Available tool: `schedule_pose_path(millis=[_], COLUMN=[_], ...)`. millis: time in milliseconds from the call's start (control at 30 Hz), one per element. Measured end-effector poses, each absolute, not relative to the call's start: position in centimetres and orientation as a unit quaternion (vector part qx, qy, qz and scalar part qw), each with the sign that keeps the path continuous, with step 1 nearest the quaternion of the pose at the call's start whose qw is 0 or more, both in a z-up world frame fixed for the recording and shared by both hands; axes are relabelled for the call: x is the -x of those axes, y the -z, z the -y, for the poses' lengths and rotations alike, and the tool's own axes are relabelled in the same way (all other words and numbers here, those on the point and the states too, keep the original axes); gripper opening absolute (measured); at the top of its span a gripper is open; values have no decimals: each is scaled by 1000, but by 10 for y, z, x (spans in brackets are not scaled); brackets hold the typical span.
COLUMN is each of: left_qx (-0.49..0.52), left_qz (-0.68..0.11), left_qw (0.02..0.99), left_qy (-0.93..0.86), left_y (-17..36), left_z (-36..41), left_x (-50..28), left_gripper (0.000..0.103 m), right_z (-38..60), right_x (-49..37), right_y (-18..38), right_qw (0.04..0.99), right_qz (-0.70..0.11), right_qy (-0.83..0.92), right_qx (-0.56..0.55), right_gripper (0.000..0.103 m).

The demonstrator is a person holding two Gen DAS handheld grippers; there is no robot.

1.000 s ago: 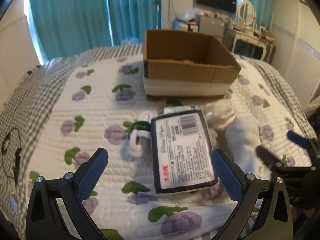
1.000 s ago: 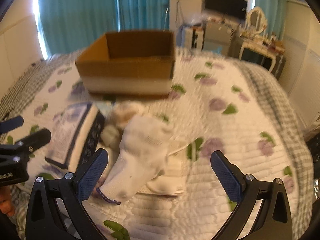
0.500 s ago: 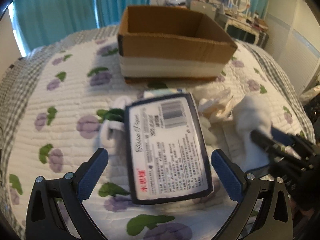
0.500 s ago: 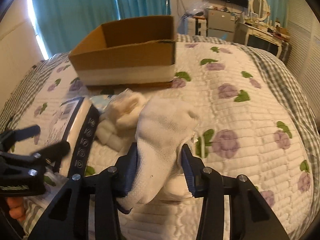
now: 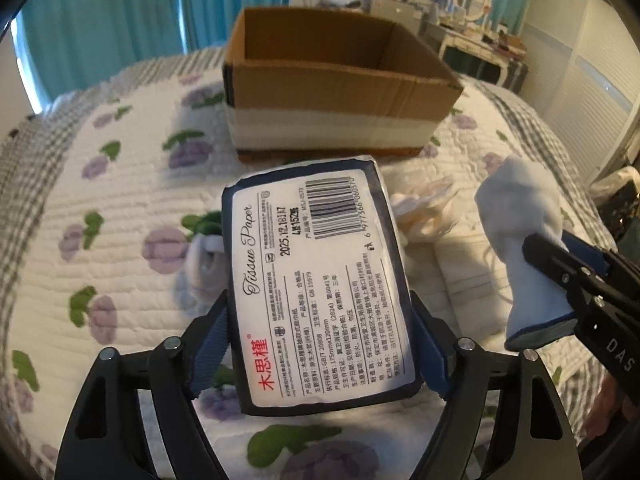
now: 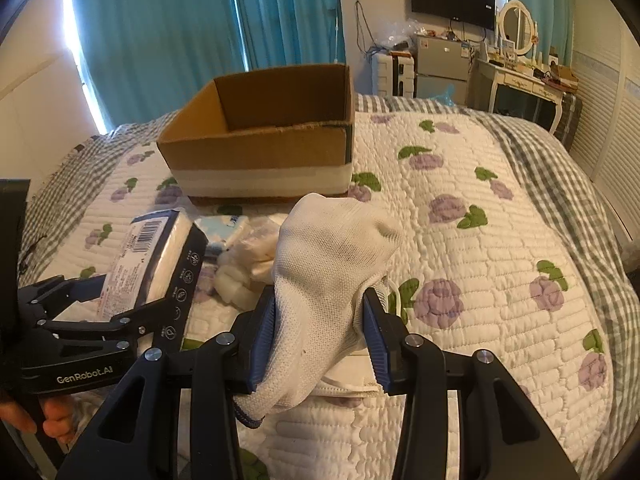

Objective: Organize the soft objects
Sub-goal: 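Grasp the white tissue paper pack with left tool while right tool grasps the white sock, then carry both held items over the cardboard box and open both tools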

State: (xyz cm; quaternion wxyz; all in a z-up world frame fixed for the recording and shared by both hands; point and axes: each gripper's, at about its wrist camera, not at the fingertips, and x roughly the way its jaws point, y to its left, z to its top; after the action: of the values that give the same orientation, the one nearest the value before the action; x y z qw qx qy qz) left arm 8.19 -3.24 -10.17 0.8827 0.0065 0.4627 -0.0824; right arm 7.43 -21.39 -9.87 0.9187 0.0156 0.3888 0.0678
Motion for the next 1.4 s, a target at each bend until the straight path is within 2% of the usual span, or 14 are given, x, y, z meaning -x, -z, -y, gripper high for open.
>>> schedule_pose_path(millis=[433, 767, 1000, 1400], left_qx=[0, -32, -46, -84], left_qz=[-380, -334, -338, -364], left_qw=[922, 940, 937, 925], left_qy=[81, 67, 69, 76], left_y=[4, -35, -28, 22], left_z=[6, -1, 5, 27], left_x=[-61, -94, -161, -259], left_gripper=[78, 78, 78, 81], right_z=[199, 178, 161, 162], right_x=[-53, -99, -171, -284], right_y=[9, -57, -51, 11], right_qw=[945, 956, 952, 941], right_qz=[-312, -257, -262, -303], right_qy=[-90, -121, -144, -142], right_qx=[24, 67, 64, 42], right_gripper=[41, 41, 41, 41])
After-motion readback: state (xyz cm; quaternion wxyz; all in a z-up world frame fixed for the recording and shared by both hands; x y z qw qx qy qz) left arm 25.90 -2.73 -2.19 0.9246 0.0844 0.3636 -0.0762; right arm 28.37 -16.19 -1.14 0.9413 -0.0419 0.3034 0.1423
